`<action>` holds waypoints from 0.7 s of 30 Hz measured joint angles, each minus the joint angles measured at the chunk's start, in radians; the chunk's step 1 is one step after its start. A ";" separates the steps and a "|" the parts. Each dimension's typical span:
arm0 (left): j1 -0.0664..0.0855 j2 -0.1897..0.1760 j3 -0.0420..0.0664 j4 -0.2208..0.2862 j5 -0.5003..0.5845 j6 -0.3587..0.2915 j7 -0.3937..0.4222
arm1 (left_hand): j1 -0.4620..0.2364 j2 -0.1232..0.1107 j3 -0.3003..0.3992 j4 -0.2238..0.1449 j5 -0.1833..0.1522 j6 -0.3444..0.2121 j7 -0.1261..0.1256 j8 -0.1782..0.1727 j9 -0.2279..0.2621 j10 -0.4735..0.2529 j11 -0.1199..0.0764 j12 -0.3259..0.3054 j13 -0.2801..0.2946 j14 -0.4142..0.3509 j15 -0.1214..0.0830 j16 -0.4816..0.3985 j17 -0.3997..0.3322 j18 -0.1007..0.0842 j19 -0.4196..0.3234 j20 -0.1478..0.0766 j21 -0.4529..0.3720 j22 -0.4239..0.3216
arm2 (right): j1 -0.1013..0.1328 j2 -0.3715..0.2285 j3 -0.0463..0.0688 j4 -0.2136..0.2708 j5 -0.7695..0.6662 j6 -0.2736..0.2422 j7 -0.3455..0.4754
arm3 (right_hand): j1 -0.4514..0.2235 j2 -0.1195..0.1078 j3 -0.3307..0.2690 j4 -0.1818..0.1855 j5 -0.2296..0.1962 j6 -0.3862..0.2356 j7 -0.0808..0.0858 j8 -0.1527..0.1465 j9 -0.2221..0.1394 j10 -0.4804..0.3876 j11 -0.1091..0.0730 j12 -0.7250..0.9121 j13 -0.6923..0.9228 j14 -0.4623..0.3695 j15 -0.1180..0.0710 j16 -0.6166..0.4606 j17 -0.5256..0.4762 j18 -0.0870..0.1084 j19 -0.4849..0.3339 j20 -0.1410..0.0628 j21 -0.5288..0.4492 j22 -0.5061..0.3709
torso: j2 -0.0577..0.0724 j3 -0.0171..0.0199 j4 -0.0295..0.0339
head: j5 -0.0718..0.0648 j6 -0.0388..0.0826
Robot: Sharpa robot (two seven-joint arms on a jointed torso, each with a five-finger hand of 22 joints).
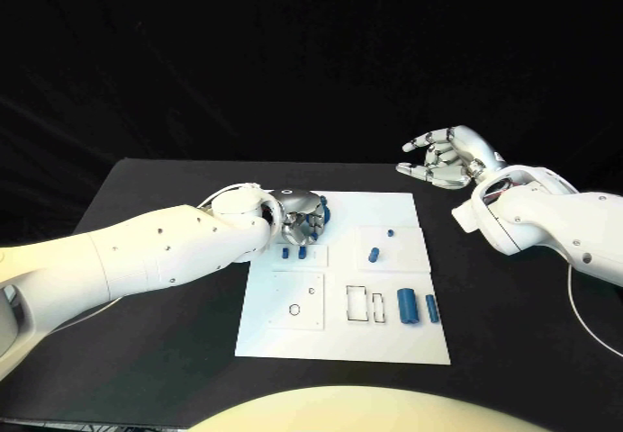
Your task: Assemble the parts on the task board
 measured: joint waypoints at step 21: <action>-0.007 -0.107 0.059 0.119 0.081 -0.014 -0.004 | -0.011 0.005 -0.001 -0.005 0.000 0.014 0.000 -0.005 0.002 0.014 0.001 -0.019 -0.001 0.013 -0.002 0.005 0.011 0.000 0.011 -0.003 0.009 0.017 | 0.000 0.000 0.000 -0.001 0.001 0.000 0.002 | 0.000 0.000 0.000 0.000 0.000 0.000 0.000 0.000 0.000 0.000 0.000 0.000 0.000 0.000 0.000 0.000 0.001 0.000 0.000 0.000 0.000 0.001 | -0.003 0.0011 0.0005 | 0.003 0.015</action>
